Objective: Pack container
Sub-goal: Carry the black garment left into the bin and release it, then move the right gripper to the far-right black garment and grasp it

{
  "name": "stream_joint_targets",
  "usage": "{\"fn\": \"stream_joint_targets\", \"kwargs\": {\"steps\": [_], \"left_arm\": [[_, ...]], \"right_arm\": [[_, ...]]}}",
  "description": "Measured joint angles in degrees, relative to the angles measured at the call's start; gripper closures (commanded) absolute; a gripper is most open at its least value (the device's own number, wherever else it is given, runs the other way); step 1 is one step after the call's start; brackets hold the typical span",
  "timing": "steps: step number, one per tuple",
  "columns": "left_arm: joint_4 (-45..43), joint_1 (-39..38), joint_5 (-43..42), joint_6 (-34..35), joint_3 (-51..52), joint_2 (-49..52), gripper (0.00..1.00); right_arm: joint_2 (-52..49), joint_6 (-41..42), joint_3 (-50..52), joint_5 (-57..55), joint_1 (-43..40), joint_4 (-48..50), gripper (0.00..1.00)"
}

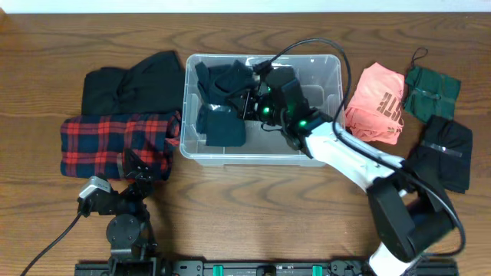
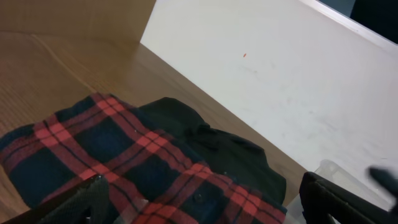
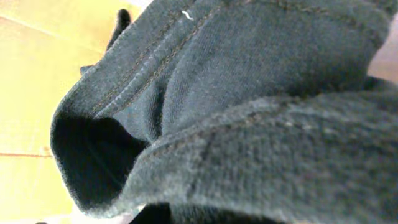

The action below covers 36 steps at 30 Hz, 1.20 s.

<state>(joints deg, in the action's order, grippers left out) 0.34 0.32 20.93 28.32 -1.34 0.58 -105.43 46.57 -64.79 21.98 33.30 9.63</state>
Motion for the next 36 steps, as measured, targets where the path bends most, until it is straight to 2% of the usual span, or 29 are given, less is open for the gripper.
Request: {"fn": "stream_joint_targets", "kwargs": {"steps": [1, 2, 4, 10, 14, 16, 20, 24, 27, 31, 36], "left_arm": [[0.0, 0.0, 0.0, 0.0, 0.0, 0.0, 0.02], [0.0, 0.0, 0.0, 0.0, 0.0, 0.0, 0.02], [0.0, 0.0, 0.0, 0.0, 0.0, 0.0, 0.02], [0.0, 0.0, 0.0, 0.0, 0.0, 0.0, 0.02], [0.0, 0.0, 0.0, 0.0, 0.0, 0.0, 0.02], [0.0, 0.0, 0.0, 0.0, 0.0, 0.0, 0.02], [0.0, 0.0, 0.0, 0.0, 0.0, 0.0, 0.02], [0.0, 0.0, 0.0, 0.0, 0.0, 0.0, 0.02], [0.0, 0.0, 0.0, 0.0, 0.0, 0.0, 0.02], [0.0, 0.0, 0.0, 0.0, 0.0, 0.0, 0.02], [0.0, 0.0, 0.0, 0.0, 0.0, 0.0, 0.02]], "right_arm": [[-0.7, -0.2, 0.0, -0.1, 0.0, 0.5, 0.2], [-1.4, -1.2, 0.1, 0.2, 0.0, 1.1, 0.16], [-1.9, -4.6, 0.1, 1.1, 0.0, 1.4, 0.02], [0.8, -12.7, 0.1, 2.7, -1.4, -4.8, 0.01], [9.2, -14.6, 0.3, 3.0, -7.4, -12.3, 0.01], [15.1, -15.5, 0.2, 3.0, -12.4, -18.1, 0.01], [27.1, -16.9, -0.2, 2.4, -27.5, -31.0, 0.01], [32.8, -19.3, -0.4, -0.6, -43.6, -43.9, 0.01], [32.8, -21.8, -0.2, -5.4, -56.0, -51.4, 0.01], [29.9, -25.7, 0.9, -9.0, -70.2, -53.2, 0.01], [23.3, -29.0, 2.2, -10.4, -77.5, -50.5, 0.01]]}}
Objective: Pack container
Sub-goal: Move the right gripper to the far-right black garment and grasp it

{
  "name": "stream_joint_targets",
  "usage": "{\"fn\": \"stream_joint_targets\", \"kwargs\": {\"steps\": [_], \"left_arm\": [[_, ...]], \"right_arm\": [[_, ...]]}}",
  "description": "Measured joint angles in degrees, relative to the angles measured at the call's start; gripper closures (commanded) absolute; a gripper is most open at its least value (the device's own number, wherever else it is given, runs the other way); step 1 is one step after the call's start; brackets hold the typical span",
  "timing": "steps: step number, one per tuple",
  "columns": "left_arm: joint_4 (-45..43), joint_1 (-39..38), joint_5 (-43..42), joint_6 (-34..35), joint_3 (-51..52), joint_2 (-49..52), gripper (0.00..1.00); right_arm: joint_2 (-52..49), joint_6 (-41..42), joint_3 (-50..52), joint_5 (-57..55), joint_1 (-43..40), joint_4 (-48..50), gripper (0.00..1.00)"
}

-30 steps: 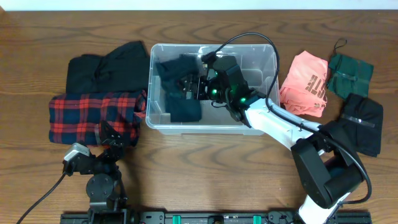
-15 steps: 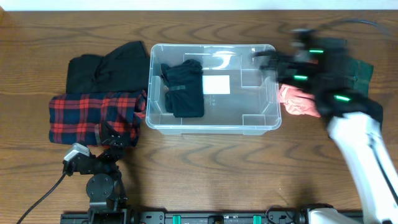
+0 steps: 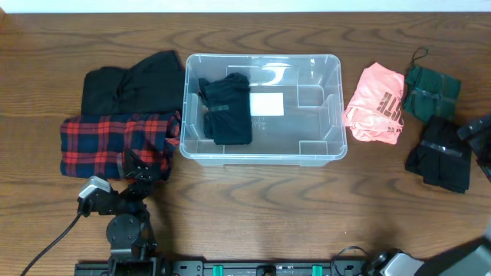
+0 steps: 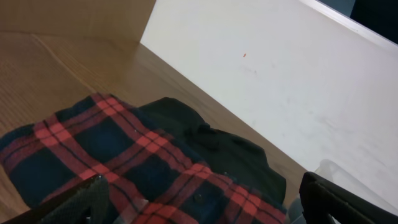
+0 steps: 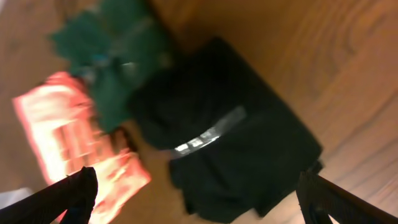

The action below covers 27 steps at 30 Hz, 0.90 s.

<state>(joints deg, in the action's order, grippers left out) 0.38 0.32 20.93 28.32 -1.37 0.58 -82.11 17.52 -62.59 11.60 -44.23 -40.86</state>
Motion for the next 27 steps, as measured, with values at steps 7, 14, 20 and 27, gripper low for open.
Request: {"fn": "stream_joint_targets", "kwargs": {"steps": [7, 14, 20, 27], "left_arm": [[0.0, 0.0, 0.0, 0.0, 0.0, 0.0, 0.02], [0.0, 0.0, 0.0, 0.0, 0.0, 0.0, 0.02], [0.0, 0.0, 0.0, 0.0, 0.0, 0.0, 0.02], [0.0, 0.0, 0.0, 0.0, 0.0, 0.0, 0.02]], "right_arm": [[-12.3, -7.0, 0.2, -0.3, -3.8, 3.4, 0.01], [-20.9, -9.5, 0.4, 0.6, -5.5, 4.0, 0.07], [-24.3, -10.7, -0.3, 6.0, -6.3, 4.5, 0.47], [-25.1, -11.5, -0.3, 15.8, -6.8, 3.5, 0.93]]}}
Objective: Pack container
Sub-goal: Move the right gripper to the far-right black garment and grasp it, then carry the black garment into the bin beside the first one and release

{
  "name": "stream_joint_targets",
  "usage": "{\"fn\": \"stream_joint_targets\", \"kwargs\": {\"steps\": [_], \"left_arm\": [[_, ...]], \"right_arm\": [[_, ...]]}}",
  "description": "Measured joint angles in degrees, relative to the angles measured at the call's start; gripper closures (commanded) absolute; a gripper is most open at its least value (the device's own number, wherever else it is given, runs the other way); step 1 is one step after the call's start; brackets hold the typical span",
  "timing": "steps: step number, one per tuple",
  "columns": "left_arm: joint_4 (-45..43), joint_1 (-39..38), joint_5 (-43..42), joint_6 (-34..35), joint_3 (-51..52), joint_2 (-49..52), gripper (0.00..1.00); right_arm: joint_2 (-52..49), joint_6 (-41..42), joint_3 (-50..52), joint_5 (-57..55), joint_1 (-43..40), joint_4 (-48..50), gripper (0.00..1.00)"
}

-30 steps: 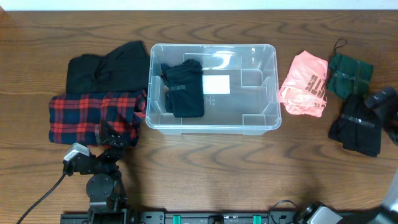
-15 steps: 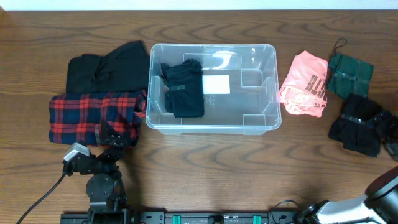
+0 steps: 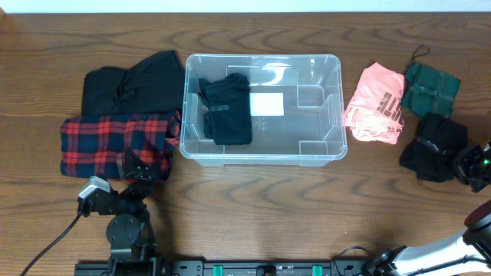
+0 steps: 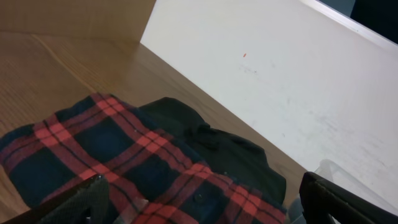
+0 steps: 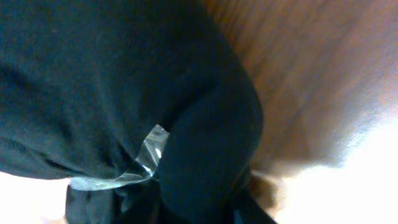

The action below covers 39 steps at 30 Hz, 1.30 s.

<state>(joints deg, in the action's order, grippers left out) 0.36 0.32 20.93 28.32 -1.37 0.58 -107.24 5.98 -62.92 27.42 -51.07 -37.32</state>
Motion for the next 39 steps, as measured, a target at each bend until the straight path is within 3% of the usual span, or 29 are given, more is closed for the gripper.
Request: {"fn": "stream_joint_targets", "kwargs": {"steps": [2, 6, 11, 16, 20, 25, 30, 37, 39], "left_arm": [[0.0, 0.0, 0.0, 0.0, 0.0, 0.0, 0.02], [0.0, 0.0, 0.0, 0.0, 0.0, 0.0, 0.02], [0.0, 0.0, 0.0, 0.0, 0.0, 0.0, 0.02], [0.0, 0.0, 0.0, 0.0, 0.0, 0.0, 0.02], [0.0, 0.0, 0.0, 0.0, 0.0, 0.0, 0.02], [0.0, 0.0, 0.0, 0.0, 0.0, 0.0, 0.02], [0.0, 0.0, 0.0, 0.0, 0.0, 0.0, 0.02], [0.0, 0.0, 0.0, 0.0, 0.0, 0.0, 0.02], [0.0, 0.0, 0.0, 0.0, 0.0, 0.0, 0.02]], "right_arm": [[0.9, 0.7, 0.2, 0.7, 0.1, -0.5, 0.98], [8.0, 3.1, 1.4, 1.3, 0.9, -0.9, 0.99], [26.1, 6.6, 1.5, 5.8, 6.4, 0.4, 0.99], [41.6, 9.7, 1.1, 14.2, 20.1, 0.7, 0.99], [46.4, 14.2, 1.1, 17.2, 33.9, 4.5, 0.99], [44.6, 25.3, 1.1, 10.4, 51.9, 9.8, 0.99], [35.0, 38.2, 1.1, -0.9, 66.6, 16.7, 0.99], [19.6, 47.7, 1.1, -5.8, 72.7, 24.5, 0.98], [15.1, 49.7, 1.1, -6.7, 73.6, 26.8, 0.85]]}}
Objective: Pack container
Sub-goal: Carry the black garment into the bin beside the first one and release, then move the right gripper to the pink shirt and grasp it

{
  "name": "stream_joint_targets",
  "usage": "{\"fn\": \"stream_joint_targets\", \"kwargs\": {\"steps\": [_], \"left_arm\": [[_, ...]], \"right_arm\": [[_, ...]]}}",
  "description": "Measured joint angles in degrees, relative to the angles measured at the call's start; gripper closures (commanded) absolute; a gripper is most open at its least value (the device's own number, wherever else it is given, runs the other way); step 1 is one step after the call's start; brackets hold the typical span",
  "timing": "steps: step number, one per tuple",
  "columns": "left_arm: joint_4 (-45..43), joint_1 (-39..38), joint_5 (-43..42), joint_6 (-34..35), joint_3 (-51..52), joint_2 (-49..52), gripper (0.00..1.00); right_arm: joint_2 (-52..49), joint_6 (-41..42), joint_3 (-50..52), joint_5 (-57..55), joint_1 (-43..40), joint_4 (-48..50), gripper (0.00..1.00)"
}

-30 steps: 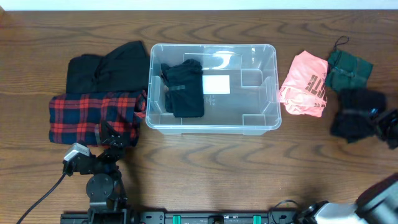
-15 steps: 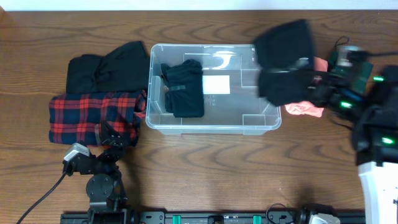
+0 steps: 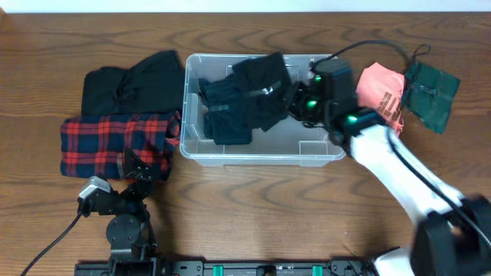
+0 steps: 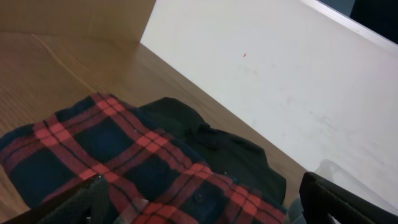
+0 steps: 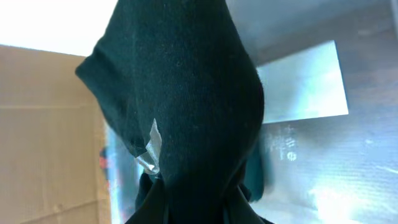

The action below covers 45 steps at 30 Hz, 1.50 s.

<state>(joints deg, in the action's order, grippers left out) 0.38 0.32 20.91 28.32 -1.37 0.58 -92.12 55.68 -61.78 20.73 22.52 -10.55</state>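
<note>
The clear plastic container (image 3: 257,157) stands mid-table with a dark folded garment (image 3: 228,123) lying in its left part. My right gripper (image 3: 298,103) is over the container, shut on a black garment with a strip of clear tape (image 3: 262,86), which hangs above the container's floor (image 5: 305,87). In the right wrist view that black garment (image 5: 186,99) fills the middle and hides the fingers of my right gripper (image 5: 199,208). My left gripper (image 4: 200,186) stands open at the near left, facing the red plaid shirt (image 4: 124,162).
A red plaid shirt (image 3: 115,142) and a black garment (image 3: 130,80) lie left of the container. A pink garment (image 3: 380,96) and a green one (image 3: 431,88) lie to its right. The left arm's base (image 3: 123,222) sits near the front edge.
My right gripper was at the far right, down on the black taped garment on the table. Now it holds that garment over the container. The left arm has not moved.
My right gripper was inside the container with a dark garment. Then that garment lay in the container and the gripper was open over the black taped garment at the right. It closed in on it, and now holds it above the container.
</note>
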Motion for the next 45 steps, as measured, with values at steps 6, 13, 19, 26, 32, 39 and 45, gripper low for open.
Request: {"fn": "stream_joint_targets", "kwargs": {"steps": [6, 13, 19, 26, 32, 39, 45], "left_arm": [[0.0, 0.0, 0.0, 0.0, 0.0, 0.0, 0.02], [0.0, 0.0, 0.0, 0.0, 0.0, 0.0, 0.02], [0.0, 0.0, 0.0, 0.0, 0.0, 0.0, 0.02], [0.0, 0.0, 0.0, 0.0, 0.0, 0.0, 0.02], [0.0, 0.0, 0.0, 0.0, 0.0, 0.0, 0.02], [0.0, 0.0, 0.0, 0.0, 0.0, 0.0, 0.02], [0.0, 0.0, 0.0, 0.0, 0.0, 0.0, 0.02]], "right_arm": [[-7.4, 0.8, 0.0, -2.9, 0.5, 0.2, 0.49], [-3.7, -10.8, 0.1, -3.8, -3.2, -4.6, 0.26], [11.6, -22.0, 0.0, 0.2, -14.9, -11.1, 0.24], [17.5, -30.3, -0.5, 3.8, -37.4, -20.2, 0.17], [8.0, -35.0, -0.5, 3.0, -48.9, -21.3, 0.18], [-5.8, -36.9, -0.5, 4.3, -51.8, -15.3, 0.21], [-15.4, -37.4, -0.5, 5.9, -49.2, -10.4, 0.25]]}}
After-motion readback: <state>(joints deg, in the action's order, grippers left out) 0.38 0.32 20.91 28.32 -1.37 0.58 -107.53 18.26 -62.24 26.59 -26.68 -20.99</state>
